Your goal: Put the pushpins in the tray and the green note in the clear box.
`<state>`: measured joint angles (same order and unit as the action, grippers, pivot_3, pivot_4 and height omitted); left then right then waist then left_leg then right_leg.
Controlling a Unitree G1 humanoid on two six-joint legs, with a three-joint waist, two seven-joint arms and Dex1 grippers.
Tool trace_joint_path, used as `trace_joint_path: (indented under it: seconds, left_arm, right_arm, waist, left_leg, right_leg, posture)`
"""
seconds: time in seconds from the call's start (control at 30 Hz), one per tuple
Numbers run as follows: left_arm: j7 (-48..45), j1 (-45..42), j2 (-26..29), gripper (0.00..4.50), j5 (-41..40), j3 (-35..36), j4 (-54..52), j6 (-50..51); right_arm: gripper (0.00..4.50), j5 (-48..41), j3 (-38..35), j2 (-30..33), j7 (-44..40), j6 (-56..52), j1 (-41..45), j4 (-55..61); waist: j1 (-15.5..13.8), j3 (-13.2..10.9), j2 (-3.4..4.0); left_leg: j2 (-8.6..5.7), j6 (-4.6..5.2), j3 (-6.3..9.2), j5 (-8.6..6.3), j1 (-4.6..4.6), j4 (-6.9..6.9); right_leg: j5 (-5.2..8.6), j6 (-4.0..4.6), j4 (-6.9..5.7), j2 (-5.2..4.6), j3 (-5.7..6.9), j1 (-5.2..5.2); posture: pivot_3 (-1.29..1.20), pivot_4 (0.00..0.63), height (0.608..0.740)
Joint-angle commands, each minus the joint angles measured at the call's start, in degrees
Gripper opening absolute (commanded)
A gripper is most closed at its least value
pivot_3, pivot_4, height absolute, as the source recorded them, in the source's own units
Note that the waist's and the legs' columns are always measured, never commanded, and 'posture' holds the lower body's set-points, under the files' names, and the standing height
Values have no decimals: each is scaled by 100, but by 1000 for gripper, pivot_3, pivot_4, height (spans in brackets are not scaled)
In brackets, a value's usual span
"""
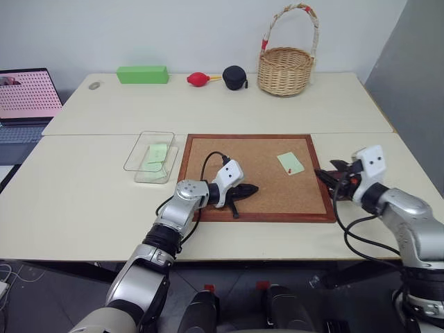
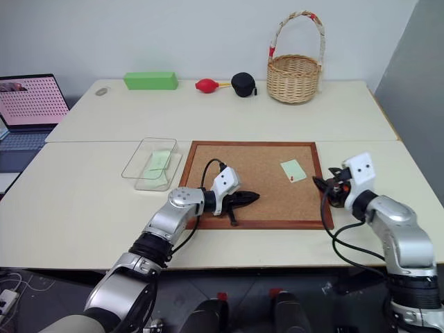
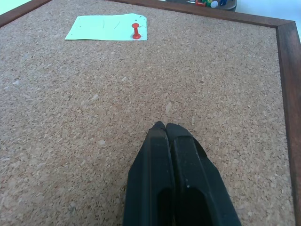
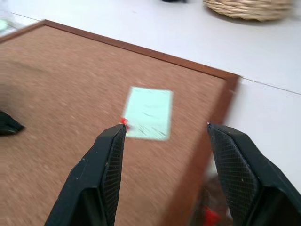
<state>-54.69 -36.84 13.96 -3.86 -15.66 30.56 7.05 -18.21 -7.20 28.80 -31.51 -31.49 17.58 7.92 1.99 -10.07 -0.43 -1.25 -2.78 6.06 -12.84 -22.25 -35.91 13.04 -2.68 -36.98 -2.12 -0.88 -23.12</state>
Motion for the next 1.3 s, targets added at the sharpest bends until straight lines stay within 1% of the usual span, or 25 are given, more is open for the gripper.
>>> trace_joint_path:
  seconds: [0.03, 0.17, 0.4, 0.47, 0.5, 0.53, 0.6, 0.77, 0.8, 0.9, 1.07, 1.3]
  left_arm:
    - [-73, 271, 84, 0, 280, -249, 323, 213]
    - [-61, 288, 105, 0, 270, -232, 282, 240]
    - [-35, 295, 116, 0, 262, -219, 265, 247]
    - [-22, 293, 105, 0, 259, -219, 262, 249]
    - [-17, 292, 99, 0, 258, -219, 261, 251]
    - [-15, 291, 94, 0, 256, -220, 259, 251]
    - [-17, 290, 84, 0, 252, -223, 254, 251]
    - [-25, 308, 83, 0, 243, -228, 217, 266]
    - [-26, 310, 83, 0, 243, -229, 214, 269]
    - [-22, 316, 82, 0, 243, -232, 203, 279]
    - [-21, 327, 82, 0, 236, -227, 187, 295]
    - [135, 294, 7, 0, 165, -76, 246, 273]
  right_arm:
    - [2875, 339, 437, -438, 174, 566, 561, -729]
    - [2875, 539, 639, -714, 181, 910, 927, -1517]
    - [2875, 850, 739, -865, 285, 1394, 1182, -2451]
    - [2519, 918, 738, -873, 284, 1482, 1195, -2576]
    - [2462, 931, 731, -876, 284, 1508, 1199, -2609]
    - [2295, 938, 729, -875, 288, 1528, 1202, -2633]
    - [1797, 939, 715, -878, 279, 1559, 1198, -2663]
    - [802, 887, 653, -909, 253, 1546, 1138, -2583]
    - [525, 881, 649, -913, 244, 1540, 1123, -2559]
    - [10, 837, 634, -934, 205, 1519, 1074, -2452]
    - [10, 795, 658, -935, 120, 1534, 1059, -2187]
    - [10, 754, 747, -832, -74, 1393, 1215, -1468]
  waist:
    - [2, 2, -2]
    - [-5, 2, -2]
    - [2, 2, -2]
    - [4, 2, -2]
    - [4, 2, -1]
    - [4, 2, -1]
    - [4, 2, -1]
    - [4, 2, -1]
    - [4, 2, -1]
    - [5, 2, -1]
    - [4, 2, -1]
    - [15, 2, 0]
  left_leg:
    - [1, 0, 1, 0, 2, 0]
    - [1, 0, 0, 0, 3, 0]
    - [0, 0, 0, 0, 3, 4]
    - [0, 0, -1, 0, 5, 3]
    - [0, 0, -1, 0, 4, 3]
    - [1, 0, 0, 0, 4, 3]
    - [1, 0, 0, 0, 5, 3]
    - [1, 0, -1, 0, 6, 3]
    - [0, 0, -1, 0, 6, 3]
    - [0, 0, -1, 0, 6, 3]
    - [1, 0, 0, 0, 6, 3]
    - [1, 0, 0, 0, 6, 4]
  right_leg:
    - [0, 0, 0, 1, 1, 0]
    - [0, 1, -1, 1, 0, 0]
    - [-1, 2, -3, 1, -1, -1]
    - [-1, 2, -4, 1, -2, -1]
    - [-1, 2, -4, 1, -2, -1]
    - [-1, 2, -4, 1, -2, -1]
    - [-1, 2, -5, 1, -2, -1]
    - [-1, 2, -6, 1, -2, -1]
    - [-1, 2, -5, 1, -3, -1]
    - [-1, 2, -5, 1, -3, -1]
    - [-1, 2, -6, 1, -3, -1]
    - [-1, 2, -6, 1, -2, -2]
  posture:
    - [0, 150, 740]
    - [0, 150, 740]
    - [0, 150, 740]
    - [0, 150, 740]
    - [0, 150, 740]
    - [0, 150, 740]
    - [0, 150, 740]
    - [0, 150, 740]
    - [0, 150, 740]
    - [0, 150, 740]
    - [0, 150, 740]
    - [0, 150, 740]
